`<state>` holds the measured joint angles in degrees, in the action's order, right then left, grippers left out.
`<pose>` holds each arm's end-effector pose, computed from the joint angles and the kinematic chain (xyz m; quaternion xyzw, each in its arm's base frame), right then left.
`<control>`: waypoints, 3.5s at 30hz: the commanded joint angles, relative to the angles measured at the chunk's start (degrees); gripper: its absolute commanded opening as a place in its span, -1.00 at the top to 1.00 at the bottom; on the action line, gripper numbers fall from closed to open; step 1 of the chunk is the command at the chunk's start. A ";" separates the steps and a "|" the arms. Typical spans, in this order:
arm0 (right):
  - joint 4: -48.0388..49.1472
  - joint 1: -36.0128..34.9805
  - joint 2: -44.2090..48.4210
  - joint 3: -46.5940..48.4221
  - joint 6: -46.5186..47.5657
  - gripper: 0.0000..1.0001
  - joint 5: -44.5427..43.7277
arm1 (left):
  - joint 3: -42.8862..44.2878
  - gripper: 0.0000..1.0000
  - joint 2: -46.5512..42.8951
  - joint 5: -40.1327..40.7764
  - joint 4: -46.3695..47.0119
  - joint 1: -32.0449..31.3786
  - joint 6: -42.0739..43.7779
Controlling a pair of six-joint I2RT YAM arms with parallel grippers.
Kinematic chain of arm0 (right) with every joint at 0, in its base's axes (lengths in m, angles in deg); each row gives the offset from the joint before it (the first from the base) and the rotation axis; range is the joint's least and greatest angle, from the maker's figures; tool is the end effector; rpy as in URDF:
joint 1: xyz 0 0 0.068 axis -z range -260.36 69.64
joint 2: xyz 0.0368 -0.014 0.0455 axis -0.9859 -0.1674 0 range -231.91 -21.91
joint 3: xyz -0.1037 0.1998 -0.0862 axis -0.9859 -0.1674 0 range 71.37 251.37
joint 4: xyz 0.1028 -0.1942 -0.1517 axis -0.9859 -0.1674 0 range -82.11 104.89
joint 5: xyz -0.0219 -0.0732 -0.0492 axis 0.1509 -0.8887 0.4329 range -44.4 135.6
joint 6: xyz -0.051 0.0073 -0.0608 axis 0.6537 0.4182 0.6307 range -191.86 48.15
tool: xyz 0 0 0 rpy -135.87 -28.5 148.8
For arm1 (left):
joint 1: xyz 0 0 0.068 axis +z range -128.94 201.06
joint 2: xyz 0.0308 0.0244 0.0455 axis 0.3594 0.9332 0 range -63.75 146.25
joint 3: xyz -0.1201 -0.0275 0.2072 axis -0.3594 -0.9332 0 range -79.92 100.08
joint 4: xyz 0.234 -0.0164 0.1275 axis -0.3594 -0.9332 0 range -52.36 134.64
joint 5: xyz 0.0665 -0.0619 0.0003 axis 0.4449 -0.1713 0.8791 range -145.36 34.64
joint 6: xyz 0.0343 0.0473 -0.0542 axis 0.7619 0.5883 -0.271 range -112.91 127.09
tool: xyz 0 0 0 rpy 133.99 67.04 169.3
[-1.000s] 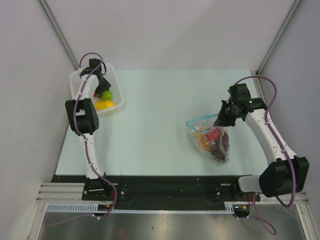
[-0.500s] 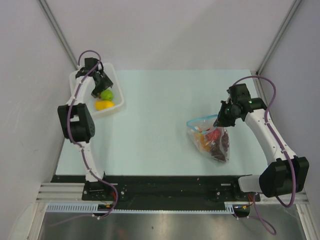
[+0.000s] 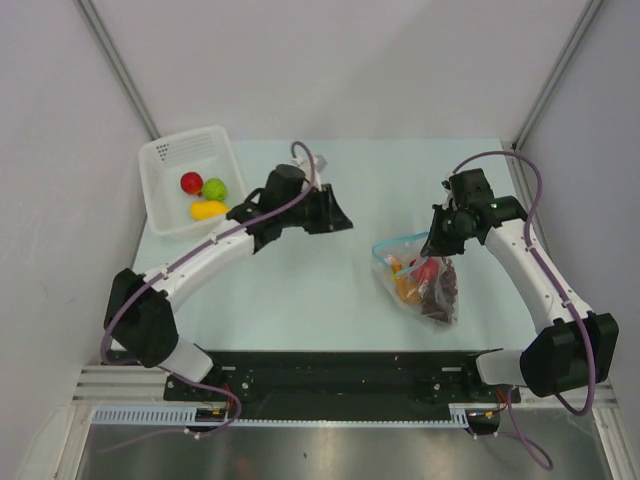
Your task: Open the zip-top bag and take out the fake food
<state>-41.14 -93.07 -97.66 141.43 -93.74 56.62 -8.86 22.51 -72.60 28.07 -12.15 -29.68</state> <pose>0.2758 0.0757 0.2477 0.0539 0.9640 0.1612 0.2045 0.3079 -0.2260 0.2627 0.0460 0.8656 -0.3831 0.3191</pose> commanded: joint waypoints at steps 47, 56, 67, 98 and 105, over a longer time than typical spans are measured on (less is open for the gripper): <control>-1.10 -5.57 4.29 1.30 -1.75 1.00 -1.53 | 27.11 -0.18 34.94 9.42 -20.17 -18.73 4.96; -1.71 -5.75 4.64 1.30 -2.01 1.00 -1.53 | 19.46 -0.01 32.75 3.52 -5.75 -18.82 1.54; -1.80 -6.89 4.82 1.30 -2.46 1.00 -2.06 | 19.20 0.06 33.98 2.91 -0.30 -19.00 -0.75; -3.30 -7.51 5.08 1.30 -2.28 1.00 -3.73 | 20.34 0.03 35.90 2.56 6.03 -21.46 -5.85; -3.65 -7.59 5.61 1.30 -2.28 1.00 -4.17 | 22.36 0.34 38.02 1.77 4.10 -21.46 -6.29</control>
<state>-44.03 -100.29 -93.81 141.43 -95.80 53.48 10.62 59.27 -69.54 32.83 -33.26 -35.00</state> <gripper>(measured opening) 0.009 0.378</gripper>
